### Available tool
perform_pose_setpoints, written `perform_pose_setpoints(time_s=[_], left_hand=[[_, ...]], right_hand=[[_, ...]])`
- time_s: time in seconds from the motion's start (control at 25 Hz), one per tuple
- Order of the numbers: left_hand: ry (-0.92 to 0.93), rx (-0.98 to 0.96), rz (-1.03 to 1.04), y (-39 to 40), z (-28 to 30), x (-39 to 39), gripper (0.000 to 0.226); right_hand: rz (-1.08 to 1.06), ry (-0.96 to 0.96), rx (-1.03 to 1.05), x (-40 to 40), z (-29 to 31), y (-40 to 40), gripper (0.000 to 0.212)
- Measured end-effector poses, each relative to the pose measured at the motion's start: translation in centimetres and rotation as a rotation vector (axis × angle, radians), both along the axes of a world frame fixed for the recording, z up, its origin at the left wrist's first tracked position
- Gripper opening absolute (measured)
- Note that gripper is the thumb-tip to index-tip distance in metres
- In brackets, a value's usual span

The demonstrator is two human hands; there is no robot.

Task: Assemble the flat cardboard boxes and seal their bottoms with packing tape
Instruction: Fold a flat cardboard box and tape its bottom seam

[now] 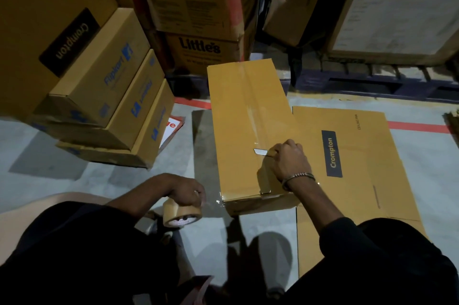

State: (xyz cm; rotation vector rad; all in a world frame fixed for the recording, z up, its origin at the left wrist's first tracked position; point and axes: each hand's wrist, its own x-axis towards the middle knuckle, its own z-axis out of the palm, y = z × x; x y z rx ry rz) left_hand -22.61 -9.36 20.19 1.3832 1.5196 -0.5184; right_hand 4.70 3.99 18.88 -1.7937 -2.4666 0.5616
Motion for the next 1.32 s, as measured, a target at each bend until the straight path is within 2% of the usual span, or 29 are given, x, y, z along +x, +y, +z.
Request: perform_pose_setpoints(time_s=[0.12, 0.2, 0.28, 0.36, 0.44, 0.48, 0.56, 0.64, 0.76, 0.84, 0.92, 1.04, 1.16, 1.32], left_hand=[[0.026, -0.030, 0.018, 0.2, -0.2, 0.4, 0.024], [0.010, -0.032, 0.050, 0.5, -0.3, 0.2, 0.025], [-0.025, -0.014, 0.141, 0.5, -0.2, -0.3, 0.022], [-0.056, -0.021, 0.236, 0.4, -0.3, -0.8, 0.017], [-0.059, -0.056, 0.310, 0.5, -0.2, -1.1, 0.019], [-0.054, -0.072, 0.325, 0.5, 0.0, -1.2, 0.022], [-0.051, -0.090, 0.318, 0.7, 0.3, -1.3, 0.025], [-0.050, -0.102, 0.303, 1.0, 0.0, -1.3, 0.026], [-0.012, -0.111, 0.291, 1.1, -0.1, -1.4, 0.042], [-0.004, -0.123, 0.296, 1.0, -0.3, -1.7, 0.053], [-0.019, -0.137, 0.293, 1.0, -0.8, -1.8, 0.057], [-0.038, -0.149, 0.310, 1.0, -1.0, -2.0, 0.051], [-0.025, -0.133, 0.294, 0.9, -1.0, -1.9, 0.043], [-0.006, -0.117, 0.259, 0.9, -1.0, -1.5, 0.041]], right_hand=[[0.085, -0.008, -0.042, -0.2, 0.7, -0.5, 0.036], [0.066, 0.017, -0.068, 0.0, 0.7, -1.0, 0.036], [-0.015, 0.092, -0.132, 0.1, 1.0, -1.4, 0.026], [-0.220, 0.366, -0.324, 0.1, 2.2, -2.2, 0.017], [-0.501, 0.732, -0.661, 0.0, 4.2, -4.2, 0.019], [-0.594, 0.833, -0.797, 0.0, 5.1, -5.7, 0.023], [-0.662, 0.875, -0.910, -0.3, 6.2, -8.4, 0.034], [-0.698, 0.916, -0.936, -0.7, 6.4, -10.3, 0.045], [-0.797, 0.992, -0.916, -1.9, 6.1, -12.1, 0.044], [-0.758, 0.958, -0.818, -2.8, 5.4, -13.9, 0.031], [-0.617, 0.868, -0.571, -3.4, 4.6, -16.0, 0.017], [-0.340, 0.655, -0.263, -4.5, 3.6, -19.0, 0.007], [-0.130, 0.362, -0.119, -6.0, 3.0, -20.5, 0.021], [0.025, 0.183, -0.131, -7.7, 2.1, -21.8, 0.043]])
